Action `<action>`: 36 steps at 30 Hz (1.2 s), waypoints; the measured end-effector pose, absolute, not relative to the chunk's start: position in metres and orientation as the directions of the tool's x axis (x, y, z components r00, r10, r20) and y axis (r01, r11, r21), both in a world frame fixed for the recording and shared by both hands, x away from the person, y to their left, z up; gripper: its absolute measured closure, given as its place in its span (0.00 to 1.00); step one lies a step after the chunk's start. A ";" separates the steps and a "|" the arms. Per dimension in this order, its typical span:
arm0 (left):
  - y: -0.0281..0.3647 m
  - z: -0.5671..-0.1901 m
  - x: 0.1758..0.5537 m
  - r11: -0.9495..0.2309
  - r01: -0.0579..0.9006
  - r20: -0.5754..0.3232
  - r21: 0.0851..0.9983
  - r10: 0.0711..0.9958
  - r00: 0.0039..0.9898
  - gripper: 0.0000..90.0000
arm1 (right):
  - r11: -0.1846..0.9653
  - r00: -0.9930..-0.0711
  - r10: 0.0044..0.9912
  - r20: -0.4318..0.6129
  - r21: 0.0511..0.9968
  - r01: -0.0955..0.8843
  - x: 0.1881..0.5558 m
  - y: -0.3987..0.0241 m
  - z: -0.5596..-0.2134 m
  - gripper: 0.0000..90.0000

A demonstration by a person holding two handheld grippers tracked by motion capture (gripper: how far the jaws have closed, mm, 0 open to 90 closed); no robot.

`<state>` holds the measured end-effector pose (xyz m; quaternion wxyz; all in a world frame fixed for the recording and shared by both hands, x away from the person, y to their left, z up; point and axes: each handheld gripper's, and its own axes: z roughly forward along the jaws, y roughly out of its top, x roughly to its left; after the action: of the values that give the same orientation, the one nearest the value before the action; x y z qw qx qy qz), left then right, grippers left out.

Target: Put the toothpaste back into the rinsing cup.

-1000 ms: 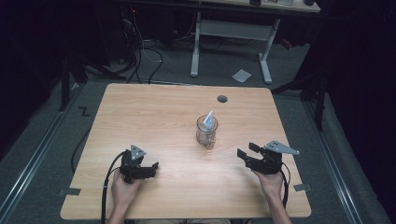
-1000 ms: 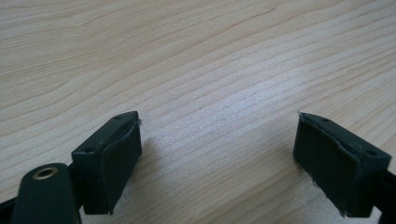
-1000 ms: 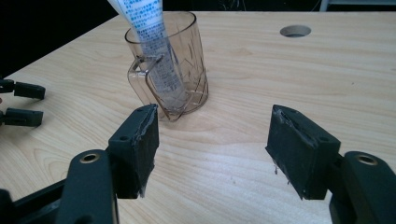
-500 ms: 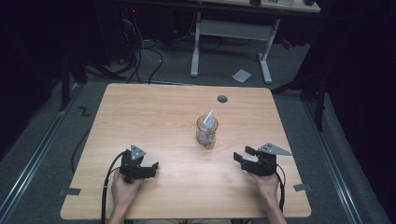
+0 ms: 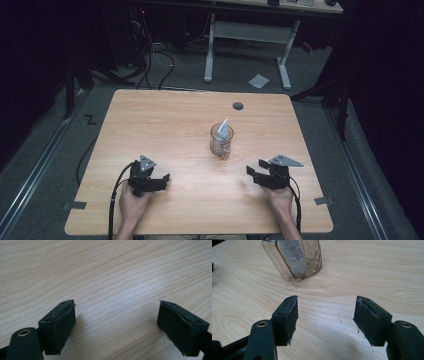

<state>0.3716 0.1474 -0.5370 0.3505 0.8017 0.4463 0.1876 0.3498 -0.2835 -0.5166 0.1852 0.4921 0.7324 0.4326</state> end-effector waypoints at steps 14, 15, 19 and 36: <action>0.147 -0.537 0.372 -0.356 0.584 -0.012 0.729 0.847 0.531 0.17 | 0.217 -0.402 0.914 0.055 0.770 0.600 0.359 -0.277 -0.529 0.40; 0.147 -0.537 0.372 -0.356 0.584 -0.012 0.730 0.847 0.531 0.17 | 0.225 -0.401 0.915 0.043 0.771 0.596 0.359 -0.277 -0.529 0.40; 0.147 -0.537 0.372 -0.356 0.584 -0.012 0.730 0.847 0.531 0.17 | 0.250 -0.395 0.919 0.010 0.760 0.600 0.360 -0.274 -0.530 0.40; 0.147 -0.537 0.371 -0.356 0.584 -0.012 0.730 0.847 0.532 0.17 | 0.271 -0.375 0.927 -0.019 0.724 0.634 0.365 -0.270 -0.531 0.37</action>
<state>0.3714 0.1474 -0.5370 0.3506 0.8018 0.4461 0.1877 0.3647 -0.2701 -0.5314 0.2275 0.5108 0.7641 0.3217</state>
